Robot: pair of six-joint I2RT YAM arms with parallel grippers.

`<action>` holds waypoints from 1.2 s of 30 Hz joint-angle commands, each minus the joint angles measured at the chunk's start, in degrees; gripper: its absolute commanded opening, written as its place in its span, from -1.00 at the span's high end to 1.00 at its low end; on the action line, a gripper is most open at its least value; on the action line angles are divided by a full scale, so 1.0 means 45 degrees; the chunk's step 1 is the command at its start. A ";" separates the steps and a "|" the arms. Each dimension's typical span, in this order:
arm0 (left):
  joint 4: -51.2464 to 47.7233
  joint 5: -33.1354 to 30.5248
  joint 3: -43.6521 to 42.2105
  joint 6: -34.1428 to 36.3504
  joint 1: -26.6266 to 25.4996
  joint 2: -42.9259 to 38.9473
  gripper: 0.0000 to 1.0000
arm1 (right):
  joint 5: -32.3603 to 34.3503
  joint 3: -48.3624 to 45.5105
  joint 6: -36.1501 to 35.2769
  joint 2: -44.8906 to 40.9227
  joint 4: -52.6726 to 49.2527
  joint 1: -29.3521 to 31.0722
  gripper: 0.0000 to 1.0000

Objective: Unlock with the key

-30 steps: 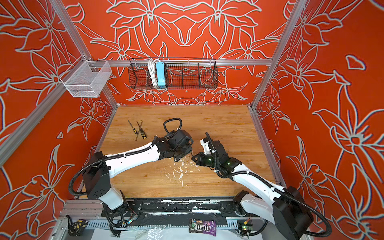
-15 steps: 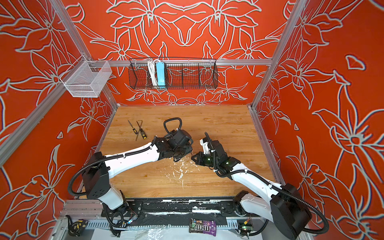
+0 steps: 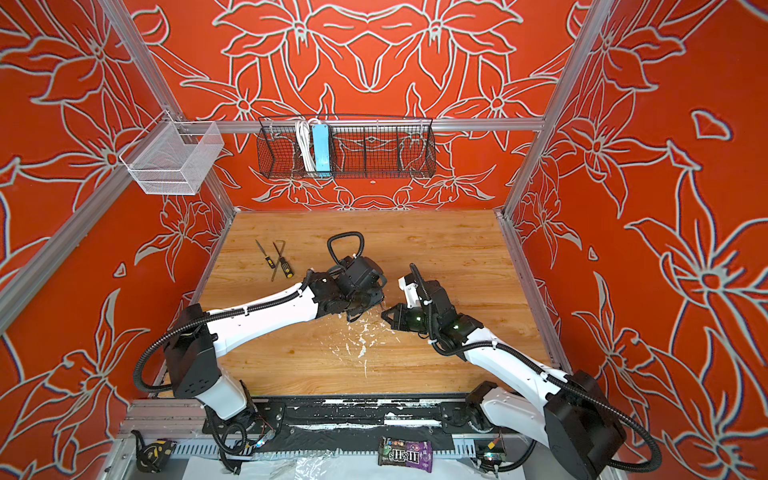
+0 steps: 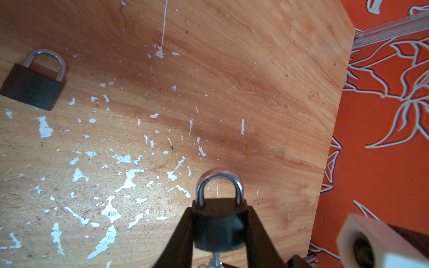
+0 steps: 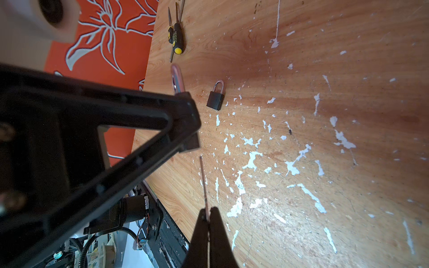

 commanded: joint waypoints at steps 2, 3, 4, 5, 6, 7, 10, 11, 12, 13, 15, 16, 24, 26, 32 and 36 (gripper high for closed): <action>-0.0214 -0.0062 0.0417 0.0257 -0.0062 -0.0081 1.00 | -0.0021 0.0391 -0.0087 -0.0114 0.0101 0.0082 1.00; -0.0285 -0.0094 0.0453 0.0241 -0.0072 -0.0068 1.00 | -0.0042 0.0424 -0.0086 -0.0149 0.0116 0.0075 1.00; -0.0320 -0.0106 0.0459 0.0244 -0.0071 -0.0053 1.00 | -0.0044 0.0440 -0.0115 -0.0187 0.0107 0.0080 1.00; -0.0325 -0.0125 0.0484 0.0277 -0.0067 -0.0045 1.00 | -0.0027 0.0463 -0.0152 -0.0234 0.0078 0.0073 1.00; -0.0330 -0.0134 0.0478 0.0294 -0.0072 -0.0032 1.00 | -0.0030 0.0476 -0.0218 -0.0284 0.0035 0.0073 1.00; -0.0359 -0.0145 0.0507 0.0313 -0.0071 -0.0013 1.00 | 0.0020 0.0515 -0.0290 -0.0342 -0.0105 0.0074 1.00; -0.0468 -0.0127 0.0629 0.0392 -0.0072 0.0087 1.00 | 0.0294 0.0611 -0.0485 -0.0434 -0.0538 0.0082 1.00; -0.0461 -0.0089 0.0649 0.0415 -0.0072 0.0115 1.00 | 0.0382 0.0615 -0.0521 -0.0512 -0.0632 0.0087 1.00; -0.0495 -0.0067 0.0683 0.0419 -0.0072 0.0165 1.00 | 0.0453 0.0615 -0.0535 -0.0582 -0.0656 0.0077 1.00; -0.0534 -0.0039 0.0727 0.0454 -0.0067 0.0213 1.00 | 0.0499 0.0615 -0.0535 -0.0632 -0.0641 0.0055 1.00; -0.0569 0.0038 0.0789 0.0469 -0.0072 0.0276 1.00 | 0.0566 0.0664 -0.0552 -0.0662 -0.0679 0.0078 1.00; -0.0522 0.0096 0.0809 0.0493 -0.0072 0.0299 1.00 | 0.0609 0.0724 -0.0610 -0.0658 -0.0774 0.0057 1.00; -0.0618 0.0080 0.0886 0.0572 -0.0072 0.0404 1.00 | 0.0381 0.0818 -0.0620 -0.0640 -0.0655 0.0070 1.00; -0.0693 0.0022 0.0908 0.0578 -0.0072 0.0400 1.00 | 0.0402 0.0792 -0.0599 -0.0723 -0.0771 0.0057 1.00; -0.0418 0.0369 0.0830 0.0606 -0.0072 0.0300 1.00 | 0.0722 0.0752 -0.0770 -0.0578 -0.0938 0.0032 1.00; -0.0451 0.0383 0.0820 0.0668 -0.0062 0.0251 1.00 | 0.0589 0.0921 -0.0804 -0.0247 -0.0834 0.0019 1.00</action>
